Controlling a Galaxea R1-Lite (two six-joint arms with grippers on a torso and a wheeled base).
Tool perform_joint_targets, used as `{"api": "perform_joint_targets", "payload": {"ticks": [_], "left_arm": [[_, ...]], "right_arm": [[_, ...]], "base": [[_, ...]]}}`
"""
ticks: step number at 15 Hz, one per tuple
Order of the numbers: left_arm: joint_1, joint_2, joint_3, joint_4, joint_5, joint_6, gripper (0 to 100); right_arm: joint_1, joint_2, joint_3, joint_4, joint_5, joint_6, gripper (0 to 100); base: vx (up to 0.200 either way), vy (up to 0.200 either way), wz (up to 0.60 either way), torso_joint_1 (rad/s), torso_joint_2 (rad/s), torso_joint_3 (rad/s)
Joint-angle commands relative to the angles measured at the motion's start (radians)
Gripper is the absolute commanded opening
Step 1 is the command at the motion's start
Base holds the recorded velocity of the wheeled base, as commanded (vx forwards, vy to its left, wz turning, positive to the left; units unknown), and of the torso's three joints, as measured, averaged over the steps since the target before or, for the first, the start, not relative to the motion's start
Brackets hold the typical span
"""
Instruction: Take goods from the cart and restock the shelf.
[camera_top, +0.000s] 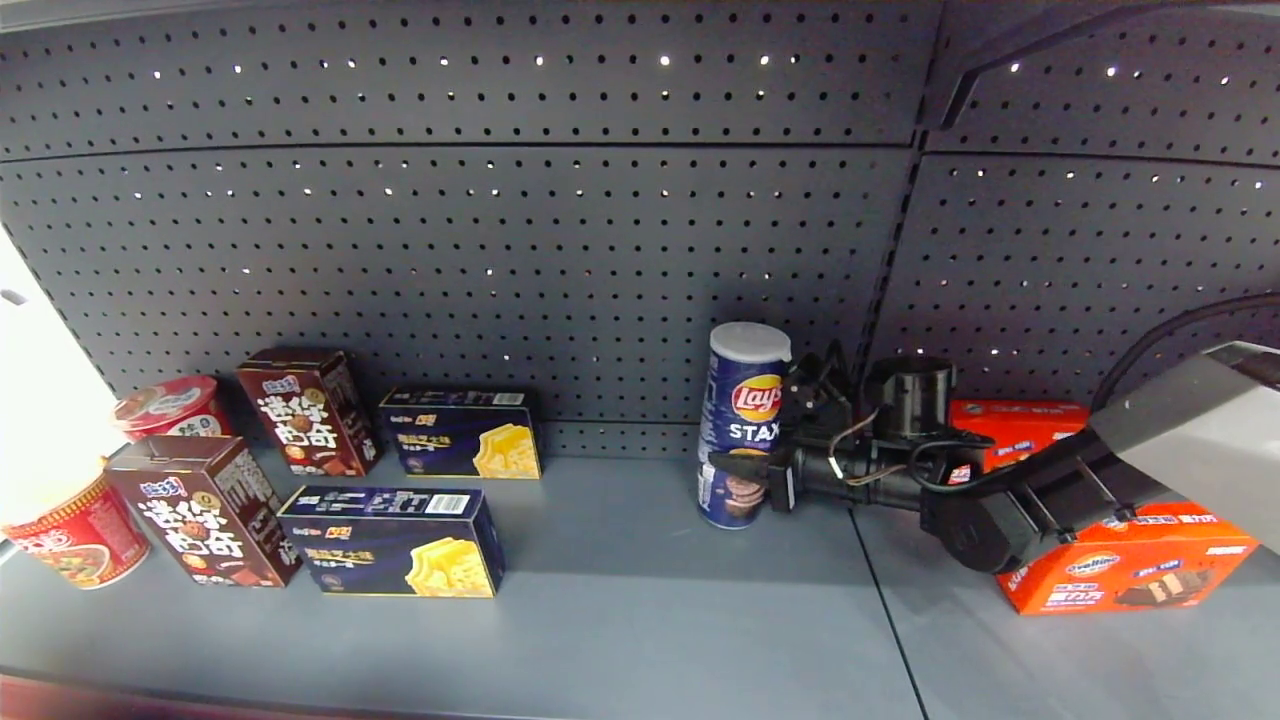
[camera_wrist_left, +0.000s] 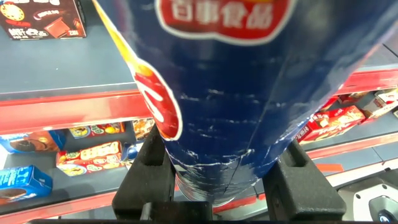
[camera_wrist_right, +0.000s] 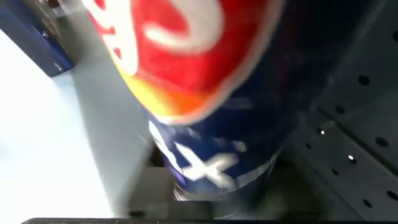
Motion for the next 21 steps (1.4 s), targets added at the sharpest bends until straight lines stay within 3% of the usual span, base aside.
{"api": "perform_joint_targets", "payload": {"ticks": [1,7,14,21], "left_arm": [[0.000,0.000,0.000,0.000,0.000,0.000,0],[-0.024,0.000,0.000,-0.001,-0.001,-0.002,0],[-0.021,-0.002,0.000,-0.001,0.002,0.000,0],[-0.015,-0.018,0.000,-0.001,0.005,0.000,0]], "right_arm": [[0.007,-0.071,0.040,-0.001,-0.001,-0.001,0],[0.038,-0.276,0.178,0.001,-0.079,-0.007,0],[0.189,-0.427,0.370,-0.005,-0.263,0.012,0],[0.225,-0.473,0.658,-0.237,-0.317,0.041,0]], "base": [[0.000,0.000,0.00,0.000,0.00,0.000],[0.000,0.000,0.00,0.000,0.00,0.000],[0.000,0.000,0.00,0.000,0.00,0.000],[0.000,0.000,0.00,0.000,0.00,0.000]]}}
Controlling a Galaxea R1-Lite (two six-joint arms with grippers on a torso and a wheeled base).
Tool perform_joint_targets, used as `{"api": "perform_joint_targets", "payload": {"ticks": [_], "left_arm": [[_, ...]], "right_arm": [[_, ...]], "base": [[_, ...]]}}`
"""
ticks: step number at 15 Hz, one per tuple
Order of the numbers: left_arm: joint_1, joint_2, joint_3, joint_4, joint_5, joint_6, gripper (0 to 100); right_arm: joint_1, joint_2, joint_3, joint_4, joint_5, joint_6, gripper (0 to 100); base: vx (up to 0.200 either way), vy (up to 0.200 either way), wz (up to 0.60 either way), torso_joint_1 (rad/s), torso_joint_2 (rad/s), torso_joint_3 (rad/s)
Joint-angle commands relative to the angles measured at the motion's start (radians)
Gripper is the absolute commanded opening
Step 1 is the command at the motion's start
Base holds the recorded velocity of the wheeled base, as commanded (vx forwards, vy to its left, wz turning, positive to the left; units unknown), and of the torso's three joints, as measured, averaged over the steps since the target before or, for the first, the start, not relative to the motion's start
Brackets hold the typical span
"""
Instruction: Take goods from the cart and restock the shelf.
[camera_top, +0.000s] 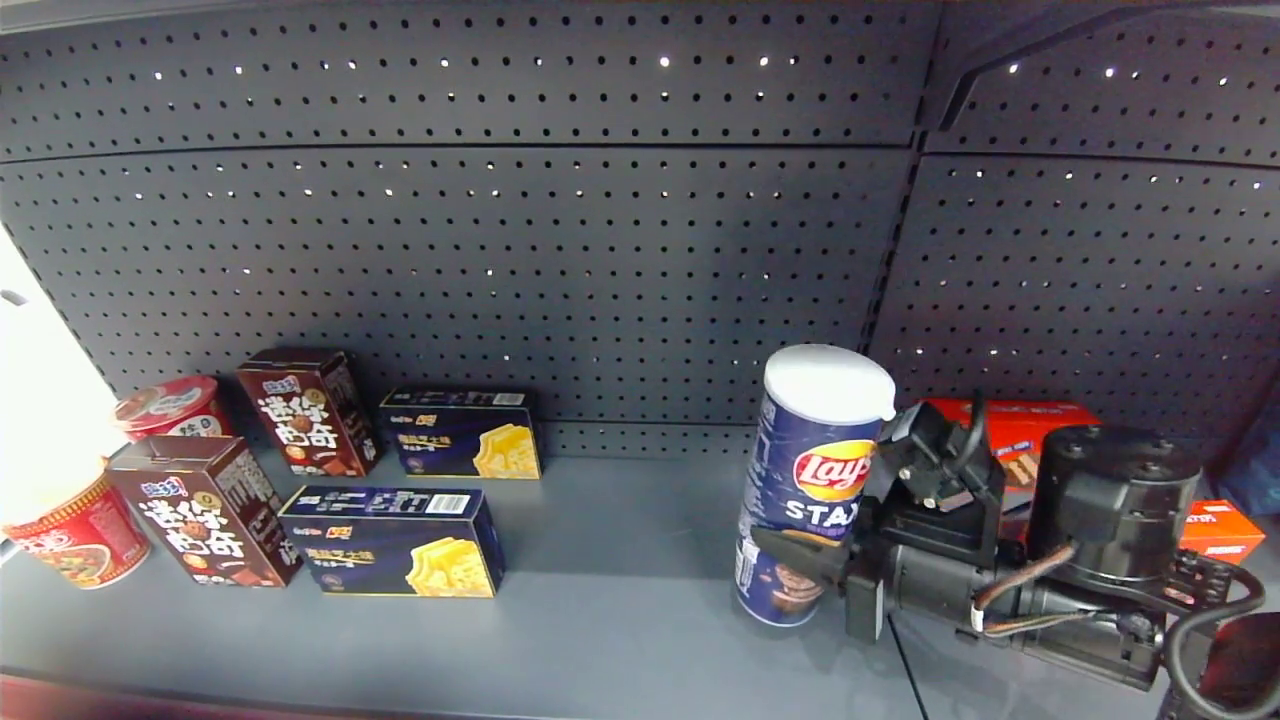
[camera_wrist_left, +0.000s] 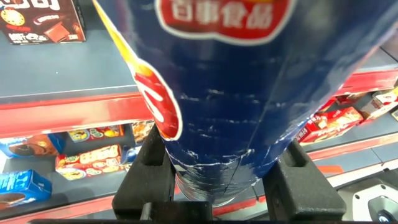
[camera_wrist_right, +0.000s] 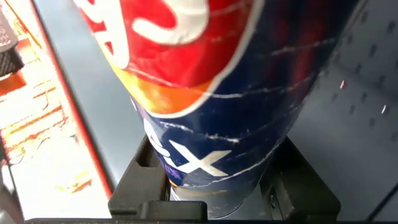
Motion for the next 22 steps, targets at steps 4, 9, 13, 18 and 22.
{"api": "perform_joint_targets", "payload": {"ticks": [4,9,13,18,22], "left_arm": [[0.000,-0.003,0.000,0.001,-0.001,-0.001,0],[0.000,-0.003,0.000,0.000,0.000,-0.001,0],[0.000,-0.003,0.000,0.000,-0.001,0.001,0],[0.000,-0.004,0.000,0.000,0.000,-0.001,0],[0.000,-0.004,0.000,0.000,0.000,-0.001,0]], "right_arm": [[0.001,-0.034,0.170,-0.080,-0.007,0.003,0],[0.001,-0.017,0.205,-0.115,-0.008,0.005,0],[-0.002,0.046,0.222,-0.161,-0.008,0.006,0],[-0.002,0.115,0.233,-0.238,-0.014,0.005,0],[-0.004,0.120,0.242,-0.240,-0.014,0.005,100]], "base": [[0.000,0.000,0.00,0.000,0.00,0.000],[0.000,0.000,0.00,0.000,0.00,0.000],[0.000,0.000,0.00,0.000,0.00,0.000],[0.000,0.000,0.00,0.000,0.00,0.000],[0.000,0.000,0.00,0.000,0.00,0.000]]}}
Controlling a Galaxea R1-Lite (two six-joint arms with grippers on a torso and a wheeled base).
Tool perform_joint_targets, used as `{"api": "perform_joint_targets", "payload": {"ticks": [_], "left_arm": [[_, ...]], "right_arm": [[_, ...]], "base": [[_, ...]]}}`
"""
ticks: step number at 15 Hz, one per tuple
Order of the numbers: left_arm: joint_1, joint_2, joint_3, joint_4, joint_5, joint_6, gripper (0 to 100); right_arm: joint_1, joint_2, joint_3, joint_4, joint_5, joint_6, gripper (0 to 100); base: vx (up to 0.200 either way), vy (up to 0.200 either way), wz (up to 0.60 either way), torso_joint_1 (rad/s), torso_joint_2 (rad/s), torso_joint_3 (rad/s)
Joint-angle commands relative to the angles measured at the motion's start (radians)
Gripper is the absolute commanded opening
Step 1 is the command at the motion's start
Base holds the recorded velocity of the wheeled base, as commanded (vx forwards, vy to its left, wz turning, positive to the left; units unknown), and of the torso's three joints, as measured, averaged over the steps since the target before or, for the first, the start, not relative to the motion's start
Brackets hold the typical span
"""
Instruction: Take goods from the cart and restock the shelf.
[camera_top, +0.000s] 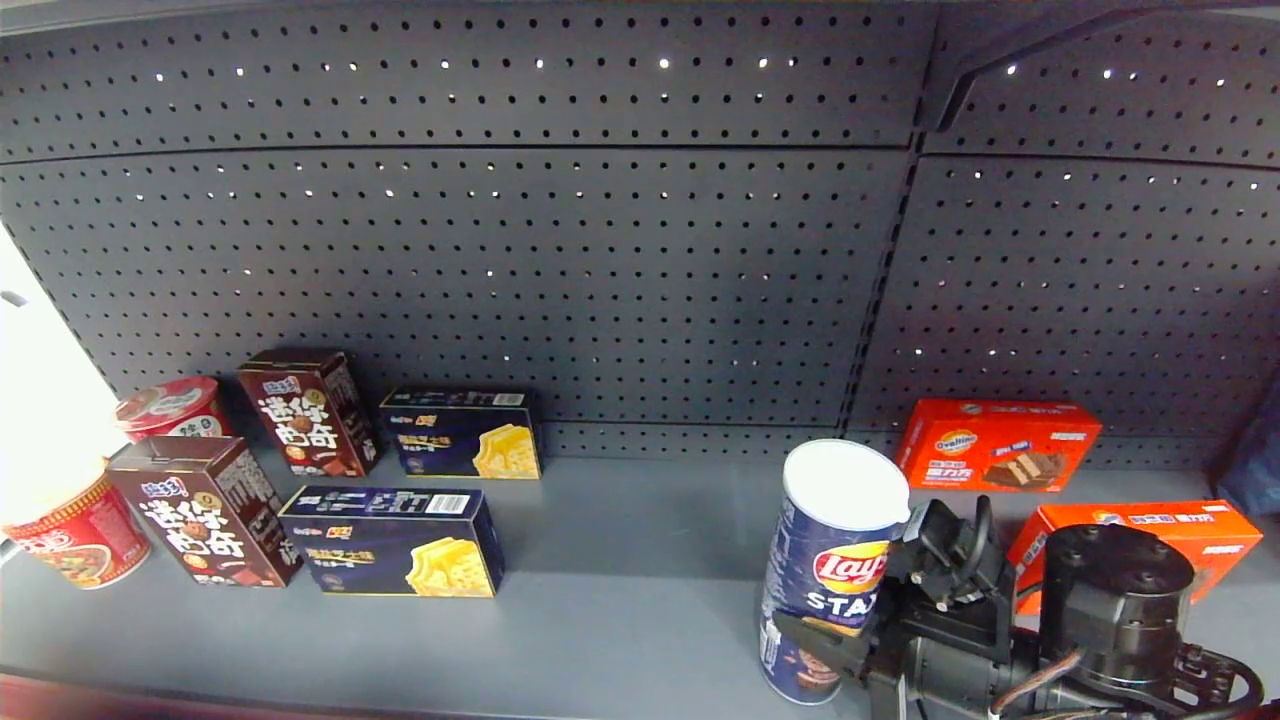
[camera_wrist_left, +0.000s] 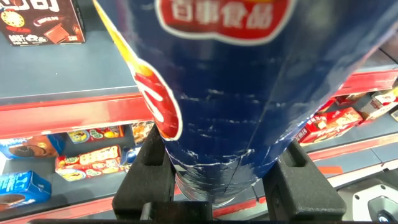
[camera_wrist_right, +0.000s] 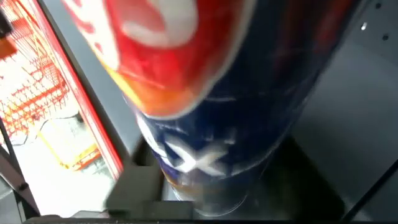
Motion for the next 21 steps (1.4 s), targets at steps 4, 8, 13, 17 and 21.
{"api": "perform_joint_targets", "payload": {"ticks": [4,8,13,17,21], "left_arm": [[0.000,0.000,0.000,-0.001,-0.001,-0.001,0],[-0.001,0.000,0.000,-0.001,-0.001,0.000,0],[-0.005,-0.002,0.000,-0.001,-0.001,0.000,0],[-0.005,-0.029,0.000,0.001,-0.003,0.014,0],[-0.006,0.050,-0.147,-0.005,-0.017,0.123,0]], "right_arm": [[0.002,-0.001,0.021,0.002,-0.002,-0.002,100],[0.000,-0.026,0.082,-0.021,-0.002,-0.008,100],[0.002,-0.104,0.139,-0.029,-0.035,-0.008,100],[-0.003,-0.253,0.194,-0.029,-0.111,-0.009,100],[-0.063,-0.653,0.211,0.270,-0.147,-0.048,100]], "base": [[0.000,0.000,0.00,0.000,0.00,0.000],[0.000,0.000,0.00,0.000,0.00,0.000],[0.000,0.000,0.00,0.000,0.00,0.000],[0.000,0.000,0.00,0.000,0.00,0.000],[0.000,0.000,0.00,0.000,0.00,0.000]]}}
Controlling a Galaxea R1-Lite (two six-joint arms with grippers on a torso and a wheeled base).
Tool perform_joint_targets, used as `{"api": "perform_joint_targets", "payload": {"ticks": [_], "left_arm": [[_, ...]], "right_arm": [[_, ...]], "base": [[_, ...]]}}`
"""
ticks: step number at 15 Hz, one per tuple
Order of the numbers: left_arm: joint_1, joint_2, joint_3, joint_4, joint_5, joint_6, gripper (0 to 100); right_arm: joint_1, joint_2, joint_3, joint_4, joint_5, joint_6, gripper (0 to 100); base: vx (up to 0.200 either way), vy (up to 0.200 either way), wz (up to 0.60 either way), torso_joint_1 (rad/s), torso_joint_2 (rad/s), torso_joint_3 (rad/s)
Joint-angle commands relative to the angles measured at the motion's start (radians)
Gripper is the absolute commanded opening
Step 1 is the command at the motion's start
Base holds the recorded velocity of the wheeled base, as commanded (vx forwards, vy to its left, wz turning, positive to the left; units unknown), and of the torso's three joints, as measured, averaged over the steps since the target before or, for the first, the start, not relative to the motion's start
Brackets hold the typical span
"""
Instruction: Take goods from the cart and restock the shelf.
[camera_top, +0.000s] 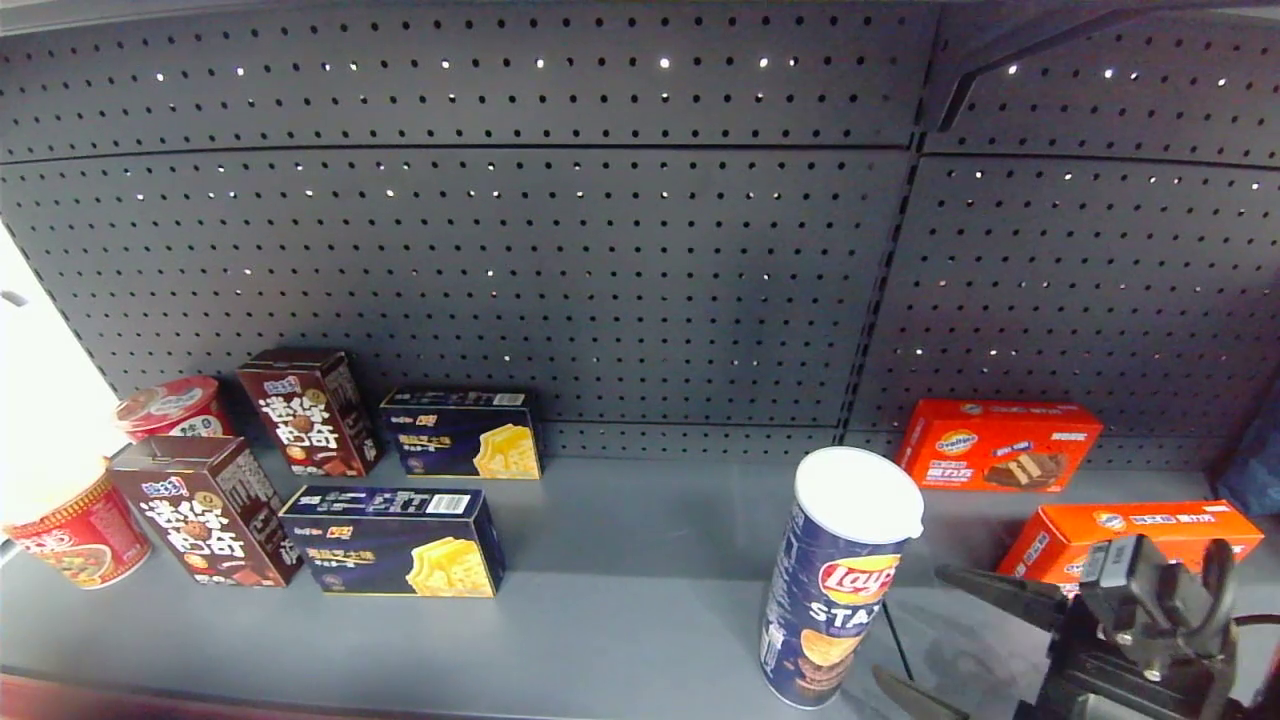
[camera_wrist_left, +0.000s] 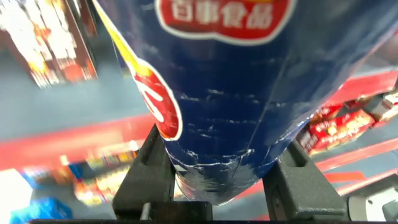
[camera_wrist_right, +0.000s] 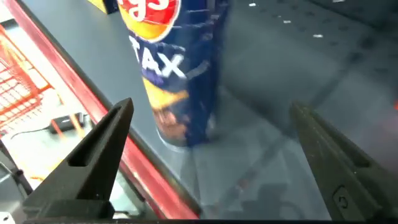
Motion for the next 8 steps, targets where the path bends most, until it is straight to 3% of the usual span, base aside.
{"api": "perform_joint_targets", "payload": {"ticks": [1,3,4,5,6,8], "left_arm": [[-0.005,0.092,-0.112,-0.004,-0.011,0.022,0],[-0.031,0.224,-0.255,-0.001,-0.069,0.022,0],[-0.037,0.255,-0.276,0.002,-0.080,0.022,0],[-0.065,0.343,-0.307,-0.007,-0.114,0.023,0],[-0.088,0.414,-0.325,-0.024,-0.135,0.031,0],[-0.158,0.564,-0.354,-0.104,-0.141,0.062,0]], "right_arm": [[-0.026,-0.365,-0.012,0.280,-0.063,-0.037,100],[0.032,-0.658,-0.131,0.679,-0.205,-0.040,100],[0.040,-0.709,-0.166,0.766,-0.228,-0.040,100],[0.034,-0.824,-0.254,0.961,-0.261,-0.040,100],[0.006,-0.890,-0.298,1.059,-0.275,-0.038,100],[-0.146,-1.002,-0.328,1.179,-0.283,-0.034,100]], "base": [[0.000,0.000,0.00,0.000,0.00,0.000],[0.000,0.000,0.00,0.000,0.00,0.000],[0.000,0.000,0.00,0.000,0.00,0.000],[0.000,0.000,0.00,0.000,0.00,0.000],[0.000,0.000,0.00,0.000,0.00,0.000],[0.000,0.000,0.00,0.000,0.00,0.000]]}}
